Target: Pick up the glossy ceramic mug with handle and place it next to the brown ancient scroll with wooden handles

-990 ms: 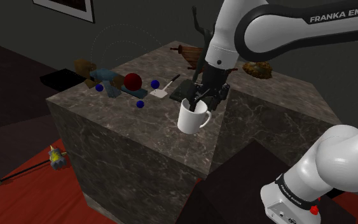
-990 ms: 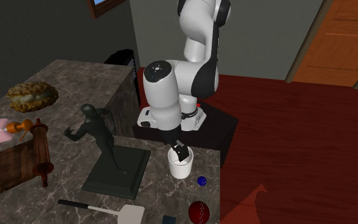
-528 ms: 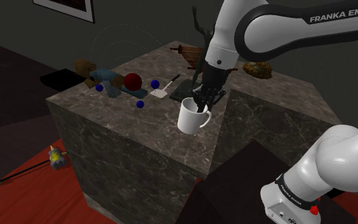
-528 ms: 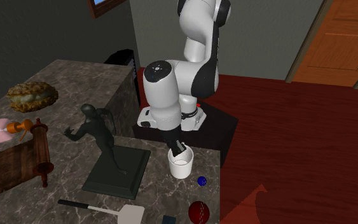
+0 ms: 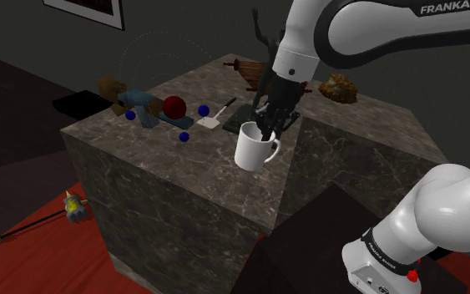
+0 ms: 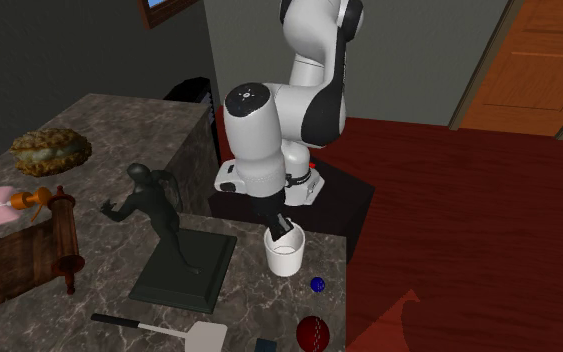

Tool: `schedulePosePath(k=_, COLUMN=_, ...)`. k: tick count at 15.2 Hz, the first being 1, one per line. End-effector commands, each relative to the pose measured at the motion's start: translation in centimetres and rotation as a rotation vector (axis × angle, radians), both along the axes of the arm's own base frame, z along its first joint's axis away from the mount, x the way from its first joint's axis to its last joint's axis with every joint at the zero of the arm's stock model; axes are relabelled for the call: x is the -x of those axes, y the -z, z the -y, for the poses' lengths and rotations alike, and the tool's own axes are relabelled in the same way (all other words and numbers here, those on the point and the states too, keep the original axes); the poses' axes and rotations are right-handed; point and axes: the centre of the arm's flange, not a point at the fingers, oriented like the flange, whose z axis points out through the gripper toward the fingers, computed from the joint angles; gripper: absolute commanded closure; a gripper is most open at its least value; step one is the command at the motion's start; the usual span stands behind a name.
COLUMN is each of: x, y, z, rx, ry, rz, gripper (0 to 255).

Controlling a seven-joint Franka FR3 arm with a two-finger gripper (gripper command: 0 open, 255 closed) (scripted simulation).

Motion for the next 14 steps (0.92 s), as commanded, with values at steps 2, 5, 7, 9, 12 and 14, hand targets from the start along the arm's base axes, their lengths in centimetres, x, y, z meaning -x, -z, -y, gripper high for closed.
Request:
schedulePosePath(k=2, x=-0.1, y=-1.6, z=0.0, rx=0.0, ry=0.0, rz=0.0, gripper=255)
schedulePosePath(k=5, x=-0.1, y=-3.2, z=0.0, rx=0.0, ry=0.0, rz=0.0, gripper=255)
schedulePosePath(k=7, x=-0.1, y=-4.3, z=0.0, rx=0.0, ry=0.0, rz=0.0, gripper=255)
schedulePosePath(k=9, x=-0.1, y=-5.3, z=0.0, rx=0.0, ry=0.0, rz=0.0, gripper=255)
schedulePosePath(k=12, x=-0.1, y=-6.9, z=0.0, rx=0.0, ry=0.0, rz=0.0, gripper=255)
schedulePosePath(k=14, x=-0.1, y=-8.0, z=0.0, rx=0.0, ry=0.0, rz=0.0, gripper=255)
